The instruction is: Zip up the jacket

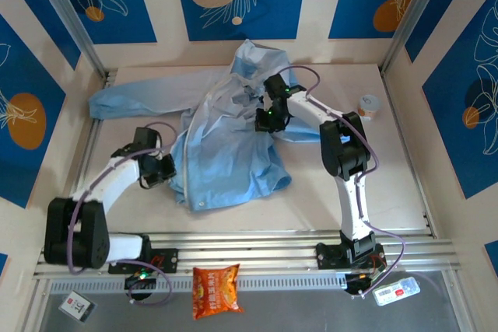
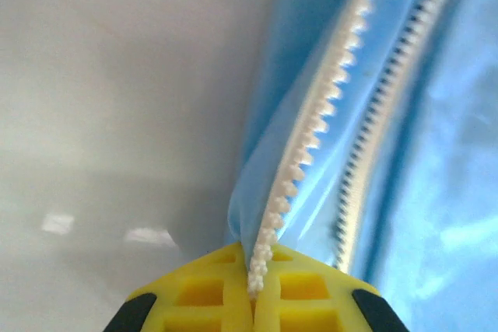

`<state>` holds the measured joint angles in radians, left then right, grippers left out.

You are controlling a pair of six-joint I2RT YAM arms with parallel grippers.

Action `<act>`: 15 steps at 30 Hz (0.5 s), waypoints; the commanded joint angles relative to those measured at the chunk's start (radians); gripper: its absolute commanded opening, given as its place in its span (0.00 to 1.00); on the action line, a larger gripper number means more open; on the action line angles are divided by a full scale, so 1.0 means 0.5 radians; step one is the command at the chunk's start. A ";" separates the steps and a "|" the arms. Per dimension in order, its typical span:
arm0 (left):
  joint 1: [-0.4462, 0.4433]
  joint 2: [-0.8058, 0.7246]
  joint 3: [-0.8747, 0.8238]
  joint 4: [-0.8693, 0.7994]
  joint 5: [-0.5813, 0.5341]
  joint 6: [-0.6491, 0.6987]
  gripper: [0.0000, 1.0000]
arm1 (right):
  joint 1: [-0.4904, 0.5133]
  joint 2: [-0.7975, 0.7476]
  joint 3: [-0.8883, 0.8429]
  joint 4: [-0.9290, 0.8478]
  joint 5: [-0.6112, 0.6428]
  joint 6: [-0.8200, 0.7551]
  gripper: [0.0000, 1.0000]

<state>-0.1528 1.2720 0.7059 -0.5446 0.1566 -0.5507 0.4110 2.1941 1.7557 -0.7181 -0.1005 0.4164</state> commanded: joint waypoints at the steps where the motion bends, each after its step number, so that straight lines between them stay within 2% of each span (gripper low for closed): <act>1: -0.297 -0.162 -0.116 -0.089 0.003 -0.316 0.00 | -0.058 0.051 0.083 -0.102 0.022 -0.092 0.02; 5: -0.739 -0.234 -0.234 0.095 -0.113 -0.646 0.00 | -0.136 0.044 0.066 -0.123 0.010 -0.109 0.02; 8: -0.966 -0.147 -0.226 0.193 -0.218 -0.730 0.00 | -0.185 -0.009 -0.010 -0.092 -0.001 -0.088 0.03; 11: -1.011 -0.034 -0.166 0.178 -0.240 -0.674 0.00 | -0.195 -0.102 -0.097 -0.055 0.012 -0.083 0.09; 13: -1.011 -0.008 -0.104 0.117 -0.264 -0.591 0.02 | -0.185 -0.186 -0.157 -0.037 0.035 -0.096 0.20; 15: -1.007 -0.015 -0.015 -0.021 -0.340 -0.492 0.21 | -0.167 -0.280 -0.224 -0.010 0.069 -0.111 0.31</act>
<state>-0.6525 1.2686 0.6258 -0.4820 0.0467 -0.8356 0.3145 2.1647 1.6741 -0.7383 -0.0853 0.3721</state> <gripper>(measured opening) 0.166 0.274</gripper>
